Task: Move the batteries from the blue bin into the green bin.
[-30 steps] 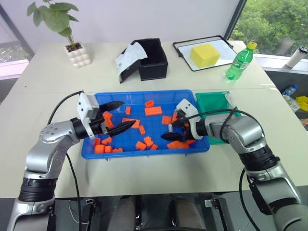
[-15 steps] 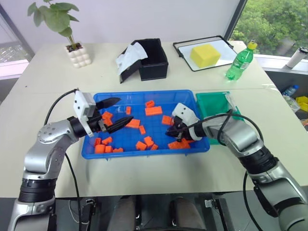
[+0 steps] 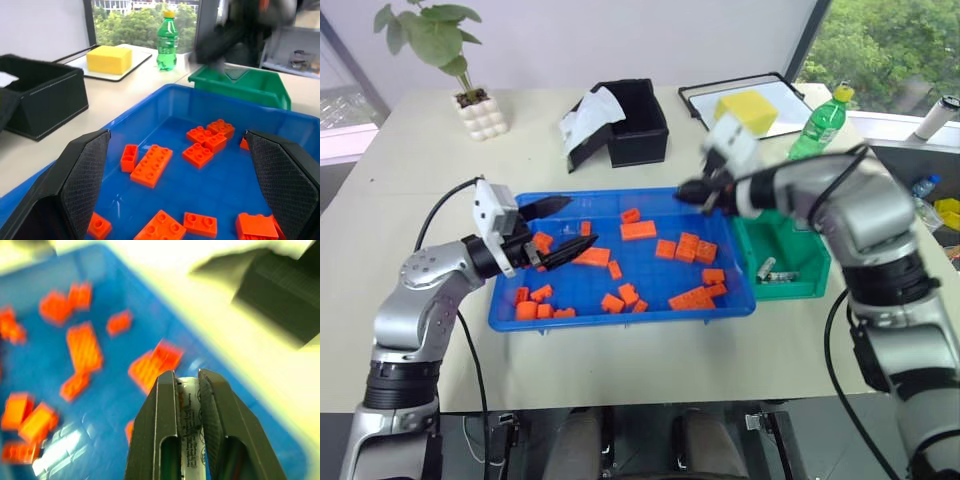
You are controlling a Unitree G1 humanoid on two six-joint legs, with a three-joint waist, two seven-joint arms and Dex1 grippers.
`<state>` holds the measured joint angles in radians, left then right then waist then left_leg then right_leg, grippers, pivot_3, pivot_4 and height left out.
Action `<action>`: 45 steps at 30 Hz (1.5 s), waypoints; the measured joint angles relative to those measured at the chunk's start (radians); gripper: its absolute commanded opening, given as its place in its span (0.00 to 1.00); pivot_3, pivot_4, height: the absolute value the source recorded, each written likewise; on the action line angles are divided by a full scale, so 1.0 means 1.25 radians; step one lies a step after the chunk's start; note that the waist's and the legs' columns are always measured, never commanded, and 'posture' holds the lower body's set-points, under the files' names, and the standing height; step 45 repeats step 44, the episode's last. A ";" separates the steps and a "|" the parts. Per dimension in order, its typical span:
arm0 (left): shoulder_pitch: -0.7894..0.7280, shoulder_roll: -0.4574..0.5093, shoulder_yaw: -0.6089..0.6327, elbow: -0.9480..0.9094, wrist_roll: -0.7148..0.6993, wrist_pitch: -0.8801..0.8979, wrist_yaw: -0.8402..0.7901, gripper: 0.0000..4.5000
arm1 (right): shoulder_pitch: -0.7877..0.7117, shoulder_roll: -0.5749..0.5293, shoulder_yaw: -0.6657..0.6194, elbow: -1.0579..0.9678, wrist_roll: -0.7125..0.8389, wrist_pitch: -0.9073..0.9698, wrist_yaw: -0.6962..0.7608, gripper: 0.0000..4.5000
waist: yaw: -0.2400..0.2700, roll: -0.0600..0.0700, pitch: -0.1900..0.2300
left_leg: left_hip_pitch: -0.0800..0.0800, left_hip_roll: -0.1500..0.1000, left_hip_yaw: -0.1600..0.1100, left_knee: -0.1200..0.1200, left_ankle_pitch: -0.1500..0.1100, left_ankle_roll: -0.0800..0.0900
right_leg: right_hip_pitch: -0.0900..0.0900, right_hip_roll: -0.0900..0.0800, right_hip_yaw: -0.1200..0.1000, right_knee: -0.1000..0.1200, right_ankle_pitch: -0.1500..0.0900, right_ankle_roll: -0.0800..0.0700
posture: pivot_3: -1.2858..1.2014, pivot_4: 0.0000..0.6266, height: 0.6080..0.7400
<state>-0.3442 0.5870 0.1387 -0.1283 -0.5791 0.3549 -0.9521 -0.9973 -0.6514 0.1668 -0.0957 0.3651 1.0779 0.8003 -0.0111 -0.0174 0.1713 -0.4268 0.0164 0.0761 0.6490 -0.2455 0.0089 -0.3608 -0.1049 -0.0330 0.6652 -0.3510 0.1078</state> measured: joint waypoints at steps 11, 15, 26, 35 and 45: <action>-0.076 0.009 -0.051 0.053 0.001 -0.005 -0.103 1.00 | 0.114 -0.220 -0.020 0.008 -0.022 -0.014 0.062 0.01 | -0.004 0.000 0.000 | -0.001 0.000 0.001 0.000 0.000 0.000 | -0.001 0.001 0.000 0.000 0.000 0.000 | 0.52 0.24 0.94; -0.124 0.018 -0.068 0.092 0.008 -0.012 -0.145 1.00 | 0.176 -0.263 -0.053 -0.005 -0.020 -0.012 0.071 0.01 | -0.002 0.000 0.000 | 0.000 0.000 0.001 0.000 0.000 0.000 | -0.001 0.001 0.000 0.000 0.000 0.000 | 0.52 0.24 0.94; -0.175 -0.015 -0.093 0.189 0.052 -0.050 -0.172 1.00 | 0.315 -0.234 -0.087 -0.015 -0.024 -0.054 0.020 0.99 | -0.001 0.000 0.000 | -0.001 0.000 0.001 0.001 0.000 0.000 | -0.001 0.002 0.000 0.000 0.000 0.000 | 0.52 0.24 0.94; -0.205 -0.021 -0.008 0.209 0.051 -0.083 -0.069 1.00 | 0.158 -0.097 -0.163 0.147 -0.054 -0.240 -0.106 0.99 | -0.003 0.000 0.000 | -0.001 0.000 0.001 0.001 0.001 -0.001 | -0.001 0.002 0.000 0.001 0.000 0.000 | 0.52 0.24 0.94; -0.143 0.090 0.187 0.183 0.009 -0.044 0.040 1.00 | 0.115 -0.066 -0.292 0.353 -0.074 -0.484 -0.202 0.99 | -0.005 0.000 0.000 | 0.000 0.000 0.002 0.001 0.001 -0.001 | -0.001 0.001 0.000 0.000 0.000 0.000 | 0.52 0.24 0.94</action>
